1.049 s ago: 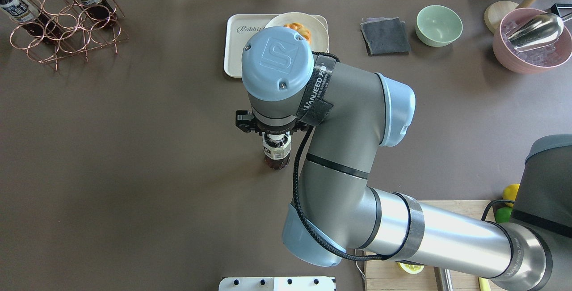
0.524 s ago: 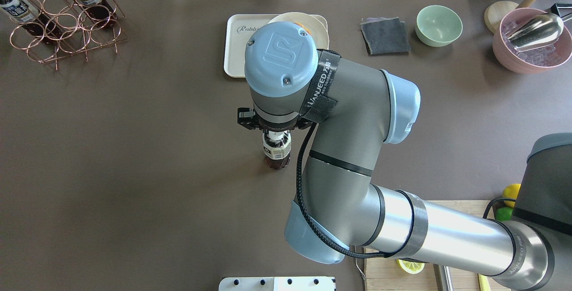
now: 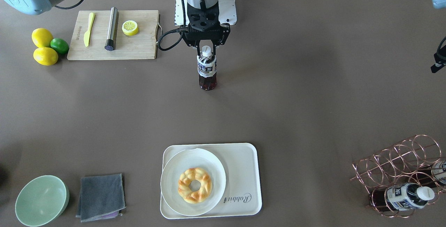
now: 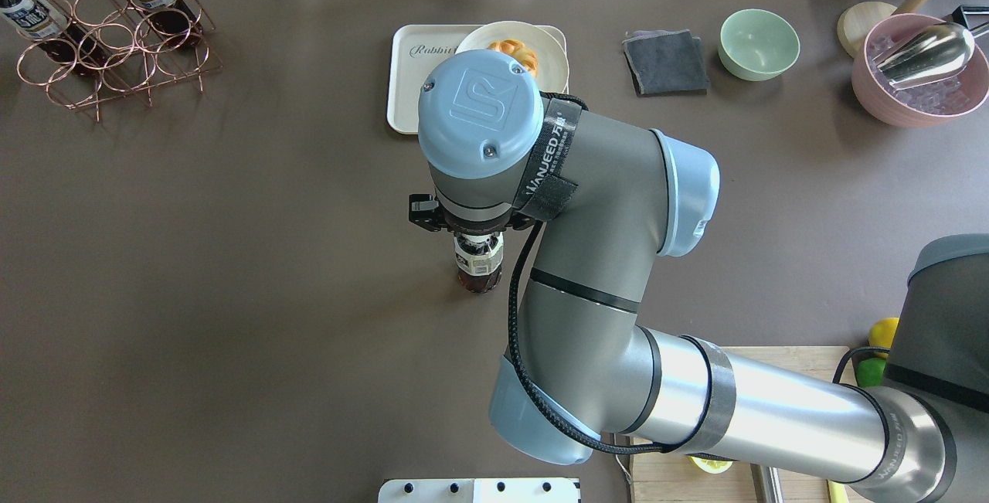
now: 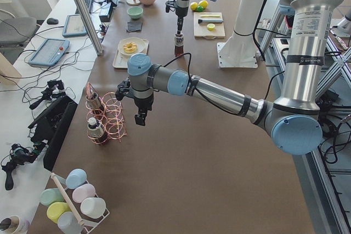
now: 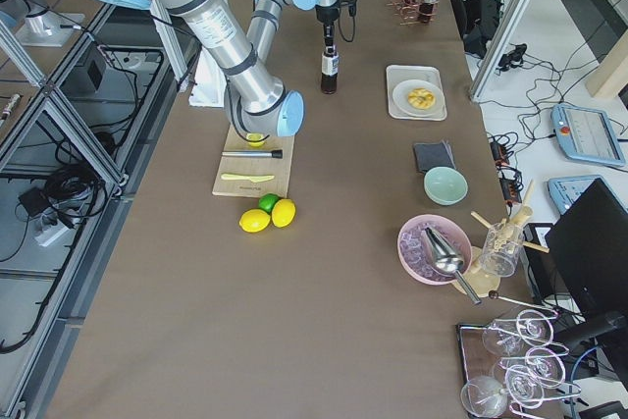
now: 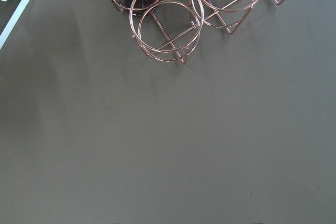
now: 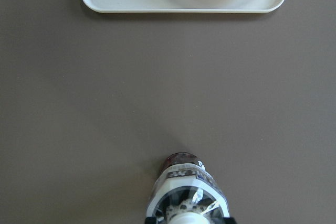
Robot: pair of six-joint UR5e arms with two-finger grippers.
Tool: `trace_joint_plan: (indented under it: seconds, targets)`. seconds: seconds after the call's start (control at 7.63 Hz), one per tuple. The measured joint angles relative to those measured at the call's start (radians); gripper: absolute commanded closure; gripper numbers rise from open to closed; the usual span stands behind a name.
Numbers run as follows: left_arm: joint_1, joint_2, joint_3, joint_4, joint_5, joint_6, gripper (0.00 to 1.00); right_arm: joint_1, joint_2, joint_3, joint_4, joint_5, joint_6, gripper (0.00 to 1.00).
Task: Place tea on tray
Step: 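Lift the tea bottle with the right gripper and carry it over the tray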
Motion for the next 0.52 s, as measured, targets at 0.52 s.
trace_joint_plan:
  seconds: [0.52]
  targets:
    - [0.0,-0.006,0.001,0.0,0.0,-0.002,0.13,0.058,0.003,0.002,-0.004,0.046,-0.015,1.0]
